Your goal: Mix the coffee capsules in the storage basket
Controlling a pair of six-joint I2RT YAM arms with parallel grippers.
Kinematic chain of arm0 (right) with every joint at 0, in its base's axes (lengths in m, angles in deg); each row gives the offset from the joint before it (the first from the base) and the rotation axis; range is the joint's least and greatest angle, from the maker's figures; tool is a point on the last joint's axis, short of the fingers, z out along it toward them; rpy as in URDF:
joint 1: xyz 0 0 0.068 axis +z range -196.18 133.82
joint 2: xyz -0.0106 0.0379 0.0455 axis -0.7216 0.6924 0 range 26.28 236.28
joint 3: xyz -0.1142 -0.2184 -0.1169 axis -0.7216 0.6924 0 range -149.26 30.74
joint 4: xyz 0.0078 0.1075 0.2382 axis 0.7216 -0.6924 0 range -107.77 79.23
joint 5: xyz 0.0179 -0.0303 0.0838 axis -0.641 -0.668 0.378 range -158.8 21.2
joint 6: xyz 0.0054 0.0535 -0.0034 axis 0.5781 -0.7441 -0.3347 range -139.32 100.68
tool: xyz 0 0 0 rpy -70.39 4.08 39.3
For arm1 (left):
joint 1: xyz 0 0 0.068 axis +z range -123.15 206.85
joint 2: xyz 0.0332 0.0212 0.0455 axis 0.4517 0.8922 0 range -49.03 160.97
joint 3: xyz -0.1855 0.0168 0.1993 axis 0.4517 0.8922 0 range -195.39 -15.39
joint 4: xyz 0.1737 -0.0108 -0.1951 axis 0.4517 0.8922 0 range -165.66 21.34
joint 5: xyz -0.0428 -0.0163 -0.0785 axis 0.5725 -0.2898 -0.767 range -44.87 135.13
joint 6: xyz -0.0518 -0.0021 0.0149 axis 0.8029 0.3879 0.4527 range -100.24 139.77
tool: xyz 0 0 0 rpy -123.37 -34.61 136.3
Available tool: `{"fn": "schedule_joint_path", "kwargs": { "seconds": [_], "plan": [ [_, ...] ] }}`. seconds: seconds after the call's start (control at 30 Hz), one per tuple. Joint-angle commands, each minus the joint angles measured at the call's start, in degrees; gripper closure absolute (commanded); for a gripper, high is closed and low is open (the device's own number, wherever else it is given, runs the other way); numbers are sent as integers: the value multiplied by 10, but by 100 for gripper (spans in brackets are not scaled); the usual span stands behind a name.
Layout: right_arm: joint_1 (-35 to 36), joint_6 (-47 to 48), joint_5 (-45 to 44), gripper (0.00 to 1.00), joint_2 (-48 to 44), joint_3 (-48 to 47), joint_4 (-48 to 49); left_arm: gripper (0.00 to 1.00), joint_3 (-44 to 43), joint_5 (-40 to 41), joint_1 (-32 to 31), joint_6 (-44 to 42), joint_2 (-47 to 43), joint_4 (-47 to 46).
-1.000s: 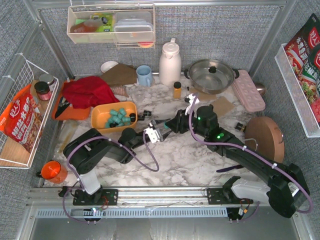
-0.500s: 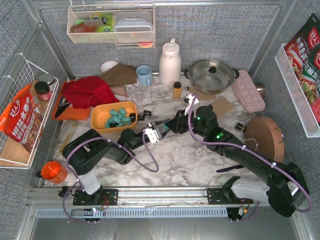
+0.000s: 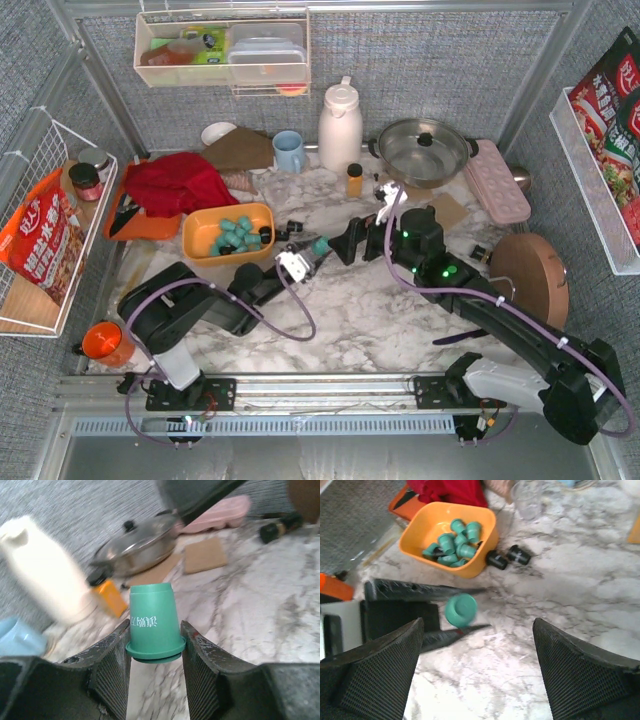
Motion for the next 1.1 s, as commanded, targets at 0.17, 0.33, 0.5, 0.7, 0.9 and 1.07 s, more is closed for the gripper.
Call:
{"fn": "schedule_joint_path", "kwargs": {
  "seconds": [0.17, 0.33, 0.5, 0.7, 0.9, 1.07],
  "plan": [
    [0, 115, -100, 10, 77, -49, -23, 55, 59, 303, 72, 206, -122, 135],
    [-2, 278, 20, 10, 222, -123, 11, 53, -10, 353, 144, 323, -211, 423],
    [-14, 490, 206, 9, 370, -266, -96, 48, -76, 354, 200, 368, -206, 570],
    [-38, 631, 311, 12, 534, -458, -254, 28, -116, 340, 240, 402, -180, 623],
    [-54, 695, 327, 28, 630, -553, -285, 1, -125, 355, 249, 414, -214, 647],
    [-59, 712, 314, 29, 678, -610, -306, 1, -139, 326, 249, 433, -276, 703]
  ]
}}
